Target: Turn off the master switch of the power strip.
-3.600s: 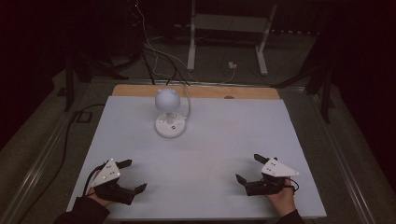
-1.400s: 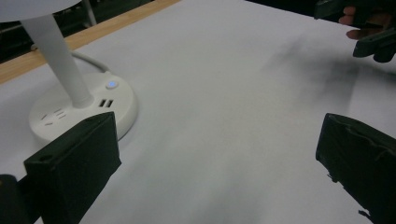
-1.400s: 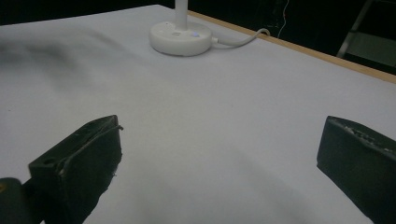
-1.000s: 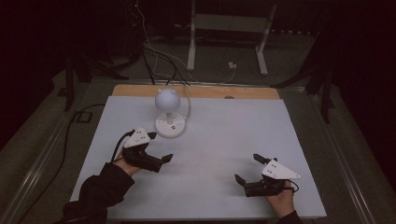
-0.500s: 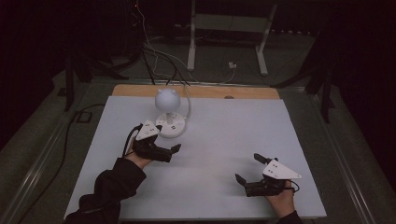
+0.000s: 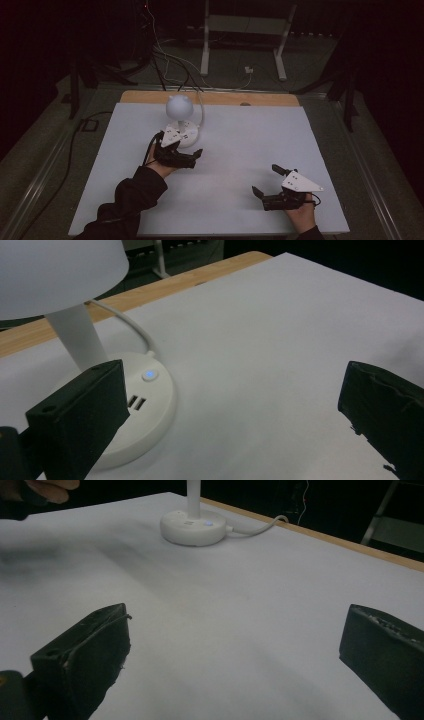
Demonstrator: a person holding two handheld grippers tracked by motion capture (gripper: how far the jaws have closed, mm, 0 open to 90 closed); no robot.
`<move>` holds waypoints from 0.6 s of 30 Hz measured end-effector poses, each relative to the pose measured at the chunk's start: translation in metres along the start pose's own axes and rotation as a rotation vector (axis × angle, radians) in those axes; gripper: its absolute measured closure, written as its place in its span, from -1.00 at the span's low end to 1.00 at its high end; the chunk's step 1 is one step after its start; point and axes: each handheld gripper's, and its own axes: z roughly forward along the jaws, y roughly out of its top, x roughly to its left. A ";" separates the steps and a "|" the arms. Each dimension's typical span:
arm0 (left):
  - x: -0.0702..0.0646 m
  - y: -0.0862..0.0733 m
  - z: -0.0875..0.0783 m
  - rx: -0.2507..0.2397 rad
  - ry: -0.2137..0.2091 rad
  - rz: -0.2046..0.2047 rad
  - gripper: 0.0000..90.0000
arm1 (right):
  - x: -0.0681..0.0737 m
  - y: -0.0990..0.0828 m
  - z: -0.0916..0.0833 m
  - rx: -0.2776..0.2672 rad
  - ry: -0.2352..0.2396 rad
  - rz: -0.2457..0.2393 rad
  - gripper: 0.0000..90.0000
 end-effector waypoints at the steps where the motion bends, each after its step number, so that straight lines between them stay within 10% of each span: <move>1: -0.001 0.000 0.002 -0.004 0.002 -0.001 -0.99 | 0.000 0.000 0.000 0.000 0.000 0.000 -1.00; 18: -0.006 -0.008 0.033 -0.022 0.161 -0.027 -0.57 | -0.001 0.000 -0.003 -0.012 -0.005 0.009 -1.00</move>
